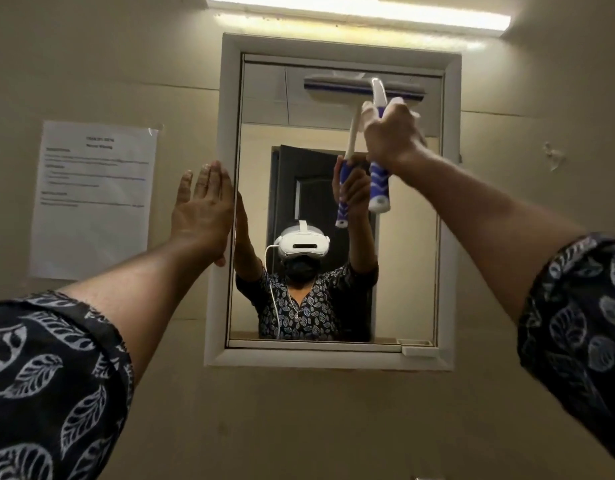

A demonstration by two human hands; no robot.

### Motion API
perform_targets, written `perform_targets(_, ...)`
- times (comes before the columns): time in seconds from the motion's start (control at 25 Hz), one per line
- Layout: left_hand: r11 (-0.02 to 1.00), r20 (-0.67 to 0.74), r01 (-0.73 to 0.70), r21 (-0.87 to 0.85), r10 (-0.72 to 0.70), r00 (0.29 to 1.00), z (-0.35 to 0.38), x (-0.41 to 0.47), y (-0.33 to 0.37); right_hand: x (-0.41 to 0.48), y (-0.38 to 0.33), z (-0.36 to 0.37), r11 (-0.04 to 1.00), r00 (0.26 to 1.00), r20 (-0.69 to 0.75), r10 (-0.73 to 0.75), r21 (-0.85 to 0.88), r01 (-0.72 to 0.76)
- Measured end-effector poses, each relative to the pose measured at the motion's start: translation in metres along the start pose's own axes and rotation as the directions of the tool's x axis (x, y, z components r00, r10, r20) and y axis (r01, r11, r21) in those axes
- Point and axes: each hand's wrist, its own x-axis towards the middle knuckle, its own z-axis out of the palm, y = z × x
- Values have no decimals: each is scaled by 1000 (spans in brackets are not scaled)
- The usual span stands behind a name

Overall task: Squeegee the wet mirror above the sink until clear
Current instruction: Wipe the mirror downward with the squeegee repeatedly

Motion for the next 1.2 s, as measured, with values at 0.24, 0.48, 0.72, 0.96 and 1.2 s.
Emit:
perform_targets(0.24, 1000, 10, 6, 8, -6, 1000, 0, 1, 1, 27, -14, -4, 993, 993, 117, 20, -116, -7)
perform_targets(0.48, 1000, 12, -13, 6, 12, 1000, -4, -2, -3, -10, -2, -15, 976, 983, 168, 76, -214, -39)
perform_targets(0.72, 1000, 27, -8, -8, 8, 1000, -10, -6, 0, -101, 30, 2, 988, 954, 283, 97, -146, -56)
perform_targets(0.96, 1000, 42, -3, -27, 5, 999, -13, -11, 0, -194, 57, 24, 976, 916, 351, 195, -162, -146)
perform_targets(1.2, 999, 34, -8, -44, 9, 999, -14, -12, 1, -294, 82, 31, 950, 846, 433, 310, -180, -255)
